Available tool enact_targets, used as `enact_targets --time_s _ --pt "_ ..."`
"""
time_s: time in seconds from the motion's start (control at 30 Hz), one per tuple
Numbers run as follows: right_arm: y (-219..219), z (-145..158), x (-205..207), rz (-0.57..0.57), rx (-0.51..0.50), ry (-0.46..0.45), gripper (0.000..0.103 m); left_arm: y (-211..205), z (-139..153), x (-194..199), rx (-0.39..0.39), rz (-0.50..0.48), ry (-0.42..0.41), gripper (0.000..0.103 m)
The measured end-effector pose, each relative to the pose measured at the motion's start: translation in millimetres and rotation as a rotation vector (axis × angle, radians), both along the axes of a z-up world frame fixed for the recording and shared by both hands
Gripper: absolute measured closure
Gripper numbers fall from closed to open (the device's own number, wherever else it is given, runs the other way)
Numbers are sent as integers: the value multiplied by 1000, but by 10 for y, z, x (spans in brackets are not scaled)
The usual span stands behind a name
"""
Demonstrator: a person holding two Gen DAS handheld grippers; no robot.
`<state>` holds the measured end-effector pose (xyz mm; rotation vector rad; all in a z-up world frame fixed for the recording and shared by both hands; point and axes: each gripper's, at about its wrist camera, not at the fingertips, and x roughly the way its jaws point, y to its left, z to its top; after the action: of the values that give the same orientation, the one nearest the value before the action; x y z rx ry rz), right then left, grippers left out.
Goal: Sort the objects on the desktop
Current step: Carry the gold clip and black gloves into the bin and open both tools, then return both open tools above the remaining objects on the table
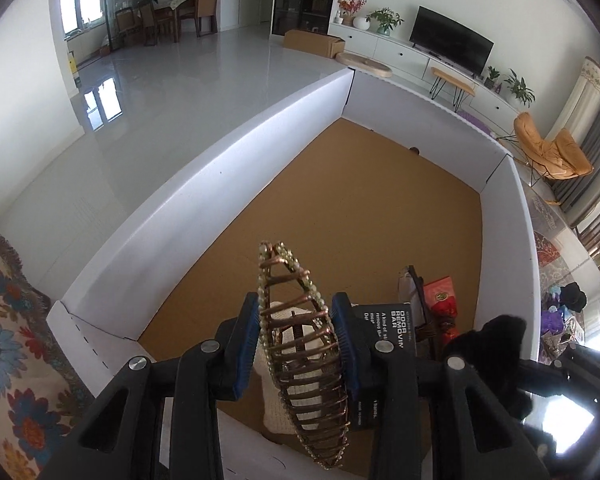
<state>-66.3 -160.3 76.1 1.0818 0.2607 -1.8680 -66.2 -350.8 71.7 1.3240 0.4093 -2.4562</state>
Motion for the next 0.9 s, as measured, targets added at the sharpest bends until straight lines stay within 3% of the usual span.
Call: enact_targets --time_s 0.03,0.1,0.13,0.2,0.3,0.37,0.4,0.47,0.57,0.67,0.73,0.8,0.9 --pt "-39 -59 4 7 11 -10 52 -11 -32 -19 -5 13 -13 59" --pt "-62 -106 28 11 19 -10 30 -24 -65 4 -32 54 -25 17" --pt "-15 -82 48 0 6 13 24 -10 -48 49 -61 75 -11 13" --pt "121 10 74 -18 -34 54 21 48 29 108 -94 94 28 13" --pt "551 193 76 -78 -98 123 19 262 273 249 -77 84 119 13" --pt "975 231 106 -141 -152 202 9 568 475 372 -66 37 210 12" --pt "1249 203 154 -190 -168 246 2 760 562 418 -59 -3 247 12" --pt "1833 65 218 -297 -181 303 0 1207 686 461 -35 -110 304 7" --pt "2761 -302 187 -513 -111 240 0 1992 706 453 -6 -315 348 2" --pt "3710 -665 104 -780 -54 107 0 2742 477 368 31 -489 314 2" --pt "4242 -792 157 -935 -13 64 0 3153 227 288 29 -543 257 2" --pt "4586 -854 190 -1006 49 53 0 3446 -94 199 29 -551 180 2" --pt "4792 -928 282 -1003 134 83 0 3733 -544 60 14 -545 83 2"
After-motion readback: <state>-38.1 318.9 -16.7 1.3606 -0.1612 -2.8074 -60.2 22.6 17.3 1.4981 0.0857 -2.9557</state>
